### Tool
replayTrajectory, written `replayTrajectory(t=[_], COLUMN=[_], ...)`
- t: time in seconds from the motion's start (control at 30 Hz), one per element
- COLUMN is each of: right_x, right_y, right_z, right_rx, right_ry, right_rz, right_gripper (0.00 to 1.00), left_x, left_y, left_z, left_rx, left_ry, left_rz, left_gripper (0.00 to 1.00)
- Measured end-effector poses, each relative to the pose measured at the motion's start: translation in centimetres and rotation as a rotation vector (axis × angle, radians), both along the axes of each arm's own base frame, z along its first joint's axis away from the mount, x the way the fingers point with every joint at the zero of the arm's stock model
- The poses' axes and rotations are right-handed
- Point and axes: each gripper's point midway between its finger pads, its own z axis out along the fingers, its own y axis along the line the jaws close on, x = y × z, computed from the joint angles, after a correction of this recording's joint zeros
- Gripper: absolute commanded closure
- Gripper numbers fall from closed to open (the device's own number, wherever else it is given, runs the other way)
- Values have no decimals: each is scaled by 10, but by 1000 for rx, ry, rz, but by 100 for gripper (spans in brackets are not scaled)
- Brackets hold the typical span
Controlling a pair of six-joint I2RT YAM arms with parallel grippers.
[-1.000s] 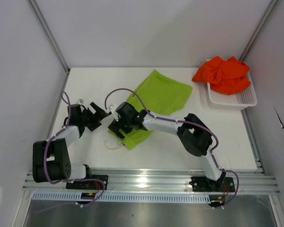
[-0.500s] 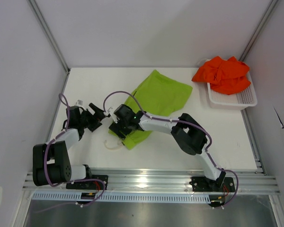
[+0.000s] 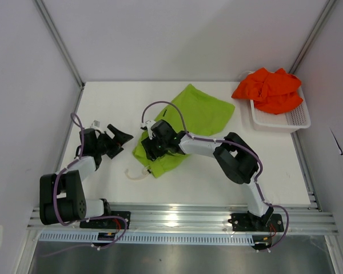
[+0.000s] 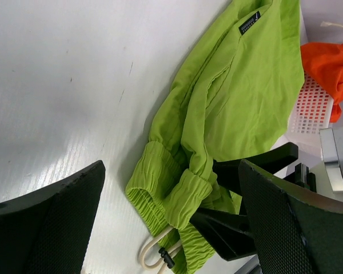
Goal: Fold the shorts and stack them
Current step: Fold the shorts
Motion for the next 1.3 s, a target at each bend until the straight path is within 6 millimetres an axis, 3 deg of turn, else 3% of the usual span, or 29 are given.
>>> replayTrajectory(t=[0.2,0.37,0.57,0.6,0.77,0.8,0.87,0.9,1.0,1.17,1.3], right_x=[-1,-4,-9,-10,-12,-13,-13,-14,-18,-27,-21], right_y=[2,5,4,4,6,6,7,8,7,5,7], right_z=[2,3,14,19,54,60,66,68,64,55,39], right_rx=[11,24,60,67,126,137,151,156,159,165,196], right_ry=[26,39,88,93,81,77,76,78,100,158,225], right_rz=[-5,1,17,18,28,28,29,29,30,45,39], right_gripper=[25,24,27,33,43,51,55,64,80,86,95], left_x=[0,-3,-12,-12,-14,-15,-15,-14,-15,-14,-14], left_y=[-1,-5,-25,-27,-28,-26,-22,-21,-18,-15,-15], left_z=[-2,-6,-16,-17,-25,-26,-27,-27,-29,-31,-31], left_rx=[-3,0,27,38,89,99,126,135,159,175,179], left_ry=[7,10,29,28,49,52,54,53,57,60,60], left_rz=[-4,-16,-70,-77,-70,-63,-46,-43,-36,-28,-24], left_gripper=[1,3,5,7,13,18,25,27,29,30,31])
